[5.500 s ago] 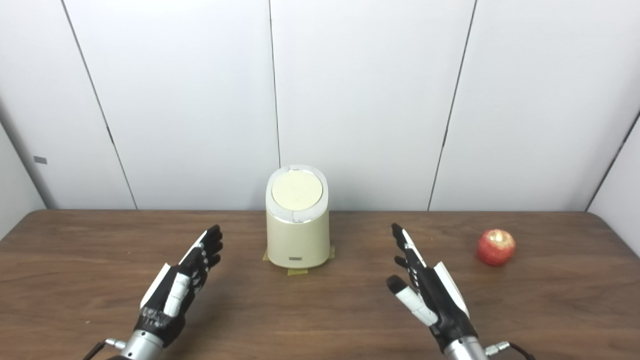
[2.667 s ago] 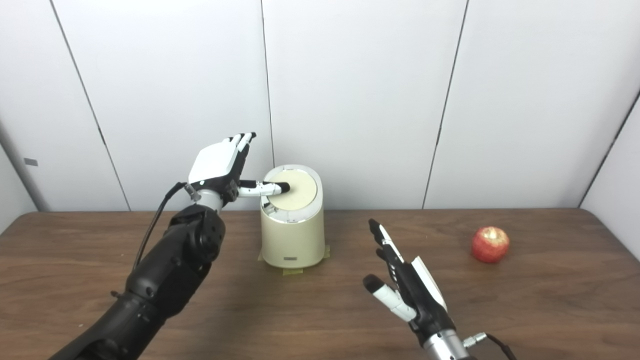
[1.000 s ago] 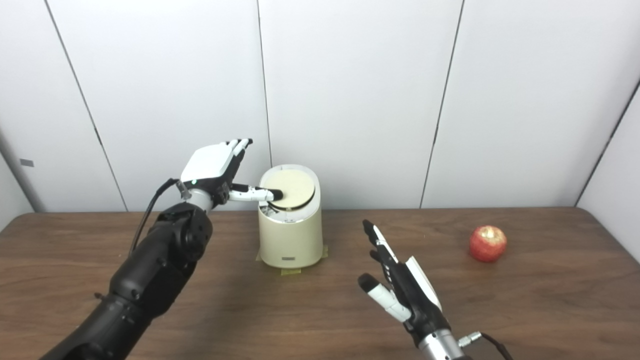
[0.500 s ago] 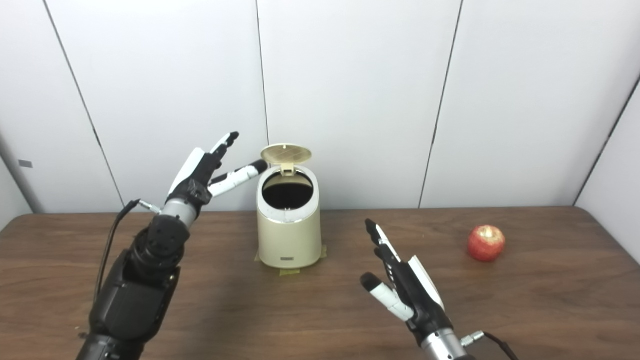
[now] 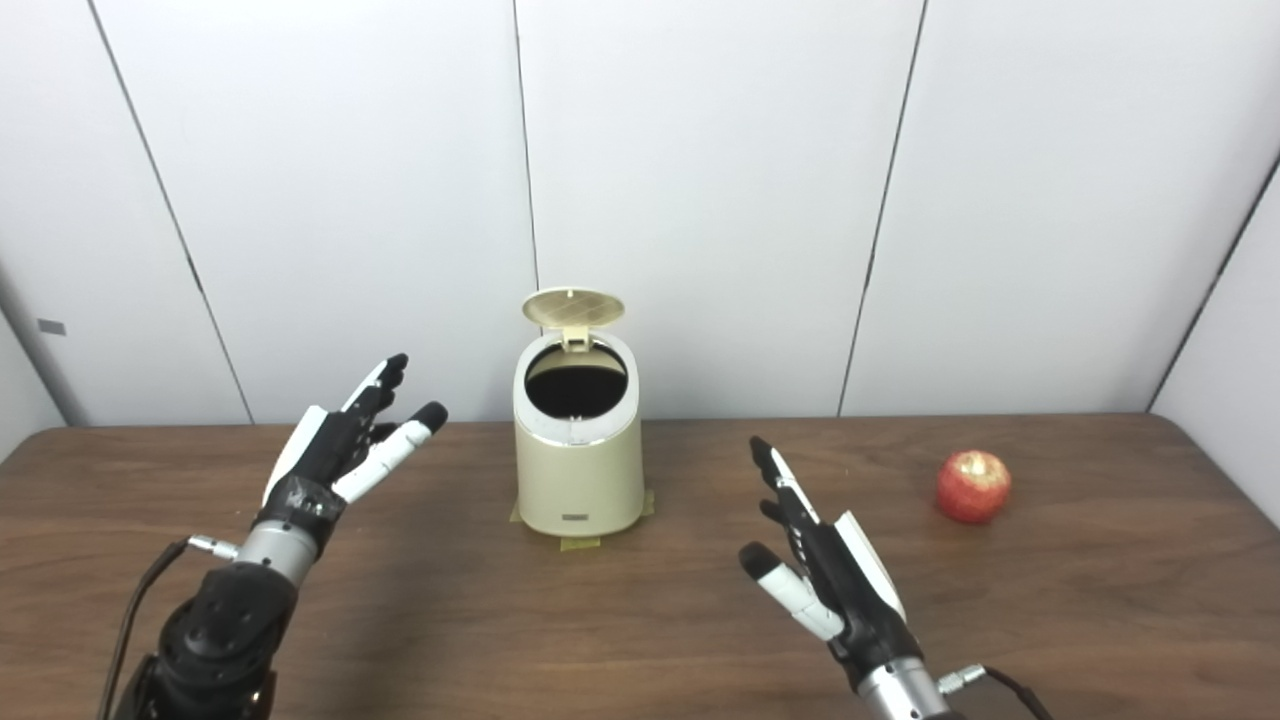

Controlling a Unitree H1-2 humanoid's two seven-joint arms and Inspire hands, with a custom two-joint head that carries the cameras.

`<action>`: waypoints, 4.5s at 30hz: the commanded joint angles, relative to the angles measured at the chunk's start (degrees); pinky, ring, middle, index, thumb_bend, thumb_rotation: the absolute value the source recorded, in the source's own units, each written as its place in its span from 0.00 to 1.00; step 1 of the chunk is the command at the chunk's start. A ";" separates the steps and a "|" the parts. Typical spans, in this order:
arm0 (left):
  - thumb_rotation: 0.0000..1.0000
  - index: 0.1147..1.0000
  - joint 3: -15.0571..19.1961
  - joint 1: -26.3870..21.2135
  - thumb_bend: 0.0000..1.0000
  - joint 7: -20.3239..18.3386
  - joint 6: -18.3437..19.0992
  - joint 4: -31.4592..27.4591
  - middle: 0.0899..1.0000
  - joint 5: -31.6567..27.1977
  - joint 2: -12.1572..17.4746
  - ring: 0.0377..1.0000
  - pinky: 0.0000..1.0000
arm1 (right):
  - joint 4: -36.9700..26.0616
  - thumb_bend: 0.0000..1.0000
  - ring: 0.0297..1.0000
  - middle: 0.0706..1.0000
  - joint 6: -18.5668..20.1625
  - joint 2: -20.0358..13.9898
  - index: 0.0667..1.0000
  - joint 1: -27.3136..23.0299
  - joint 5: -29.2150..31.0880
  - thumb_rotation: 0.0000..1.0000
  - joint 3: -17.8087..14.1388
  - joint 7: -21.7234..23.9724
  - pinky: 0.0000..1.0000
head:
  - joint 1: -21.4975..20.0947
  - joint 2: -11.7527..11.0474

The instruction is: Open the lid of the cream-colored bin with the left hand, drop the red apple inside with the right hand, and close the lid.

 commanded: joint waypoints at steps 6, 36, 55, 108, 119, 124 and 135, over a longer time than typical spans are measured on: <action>0.77 1.00 2.12 4.73 0.84 -0.03 -7.56 -3.27 1.00 -6.45 -0.11 1.00 0.98 | -0.89 0.98 1.00 1.00 -2.94 -1.19 1.00 -1.18 0.91 0.97 -0.67 -0.27 0.94 | -0.31 0.11; 0.77 1.00 3.76 10.19 0.77 -1.93 -12.26 0.13 1.00 -15.01 1.48 1.00 1.00 | 1.88 0.94 1.00 1.00 3.41 -15.13 1.00 -10.89 -1.80 0.87 -8.04 0.21 0.93 | -23.93 -4.31; 0.74 1.00 4.04 9.97 0.76 -1.60 -6.25 -4.34 1.00 -15.89 1.49 1.00 1.00 | 21.62 0.87 0.97 1.00 4.05 -31.16 0.99 -20.76 -8.94 0.67 -9.87 -1.37 0.85 | -24.78 -3.71; 0.70 1.00 2.09 10.36 0.60 -2.00 -5.79 -7.12 1.00 -14.18 1.62 1.00 1.00 | 49.51 0.94 0.87 0.93 -0.78 -25.07 0.93 -27.60 -11.93 0.53 2.99 -2.61 0.76 | -20.92 -1.88; 0.73 1.00 2.03 10.33 0.70 -2.25 -6.49 -6.10 1.00 -14.20 1.85 1.00 1.00 | 49.43 0.95 0.85 0.91 -0.26 -24.68 0.91 -28.61 -13.03 0.42 5.74 -1.30 0.71 | -20.30 -1.41; 0.73 1.00 1.78 10.33 0.69 -2.53 -7.11 -5.43 1.00 -13.90 2.23 1.00 1.00 | 47.45 0.93 0.84 0.91 0.92 -24.16 0.86 -27.94 -12.99 0.32 6.26 -0.82 0.71 | -20.10 -1.29; 0.74 1.00 1.56 10.52 0.74 -2.74 -7.92 -4.84 1.00 -14.07 2.79 1.00 1.00 | 43.48 0.83 0.71 0.73 1.14 -22.63 0.76 -26.04 -14.16 0.20 7.46 -1.17 0.65 | -19.53 -0.65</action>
